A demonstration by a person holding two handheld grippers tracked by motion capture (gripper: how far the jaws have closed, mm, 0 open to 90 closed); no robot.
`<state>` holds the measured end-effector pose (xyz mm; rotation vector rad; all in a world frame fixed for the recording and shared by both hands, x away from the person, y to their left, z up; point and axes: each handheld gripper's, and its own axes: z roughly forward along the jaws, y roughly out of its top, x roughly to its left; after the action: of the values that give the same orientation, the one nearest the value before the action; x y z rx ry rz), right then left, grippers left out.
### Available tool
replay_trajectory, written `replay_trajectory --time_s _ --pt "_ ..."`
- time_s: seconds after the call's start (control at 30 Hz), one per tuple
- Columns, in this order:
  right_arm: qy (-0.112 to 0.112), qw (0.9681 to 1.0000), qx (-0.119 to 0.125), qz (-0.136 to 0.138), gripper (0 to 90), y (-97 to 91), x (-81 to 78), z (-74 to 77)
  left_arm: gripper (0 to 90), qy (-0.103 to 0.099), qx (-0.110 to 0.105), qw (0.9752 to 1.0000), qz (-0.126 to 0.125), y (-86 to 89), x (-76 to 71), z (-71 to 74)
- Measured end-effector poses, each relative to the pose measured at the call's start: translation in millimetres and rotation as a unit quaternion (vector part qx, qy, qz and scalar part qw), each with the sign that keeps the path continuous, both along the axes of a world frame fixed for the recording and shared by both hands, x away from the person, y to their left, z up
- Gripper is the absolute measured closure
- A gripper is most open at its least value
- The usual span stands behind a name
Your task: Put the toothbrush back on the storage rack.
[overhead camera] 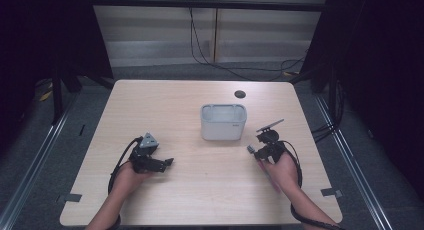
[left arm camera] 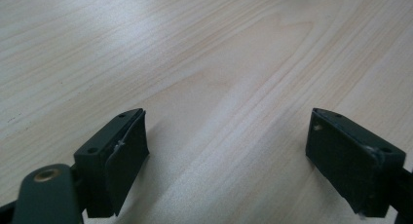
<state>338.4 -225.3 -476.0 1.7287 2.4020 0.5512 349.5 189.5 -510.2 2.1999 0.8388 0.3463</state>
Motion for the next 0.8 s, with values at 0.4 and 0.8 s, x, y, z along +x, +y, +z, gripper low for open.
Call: replay_trajectory --time_s 0.4,0.8 --pt "-0.023 0.9994 0.020 -0.018 84.8 -5.8 -2.9 4.2 15.0 0.001 0.000 1.0000 0.000 0.0 -0.1 0.0" --pt "-0.067 0.9942 0.079 -0.028 84.9 -22.7 -6.2 28.3 15.0 0.001 0.000 1.0000 0.000 0.0 -0.1 0.0"
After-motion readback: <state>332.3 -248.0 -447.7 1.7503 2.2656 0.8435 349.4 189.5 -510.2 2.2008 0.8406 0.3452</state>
